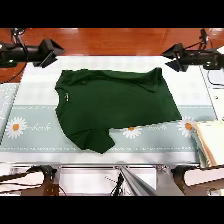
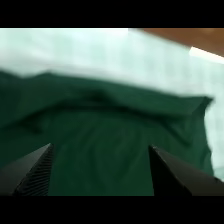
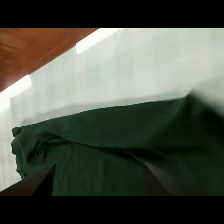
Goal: Fold the shirts.
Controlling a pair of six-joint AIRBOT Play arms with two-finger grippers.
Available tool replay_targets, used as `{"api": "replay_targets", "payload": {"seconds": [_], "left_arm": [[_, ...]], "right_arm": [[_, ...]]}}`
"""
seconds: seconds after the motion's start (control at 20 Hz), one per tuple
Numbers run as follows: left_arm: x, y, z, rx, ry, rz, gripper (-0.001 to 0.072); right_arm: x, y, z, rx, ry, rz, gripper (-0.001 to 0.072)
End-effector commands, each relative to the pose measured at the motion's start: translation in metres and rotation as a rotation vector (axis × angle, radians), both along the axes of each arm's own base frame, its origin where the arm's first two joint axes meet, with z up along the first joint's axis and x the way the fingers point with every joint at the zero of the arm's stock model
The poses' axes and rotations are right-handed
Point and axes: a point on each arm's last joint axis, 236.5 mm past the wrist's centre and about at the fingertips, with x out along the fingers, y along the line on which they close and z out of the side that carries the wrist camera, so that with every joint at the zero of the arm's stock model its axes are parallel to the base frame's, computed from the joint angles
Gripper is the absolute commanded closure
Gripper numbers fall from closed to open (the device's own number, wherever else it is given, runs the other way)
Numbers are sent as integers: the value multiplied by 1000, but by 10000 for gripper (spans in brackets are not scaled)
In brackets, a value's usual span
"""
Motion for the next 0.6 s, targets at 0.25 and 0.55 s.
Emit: {"api": "replay_targets", "payload": {"seconds": [0.25,0.55], "left_arm": [[-196,70,-109,88,636,-48,2],[-268,45,-158,-34,618,142,4]], "right_arm": [[-179,-142,-91,-406,529,43,96],[-227,-97,-121,-260,332,-251,88]]}}
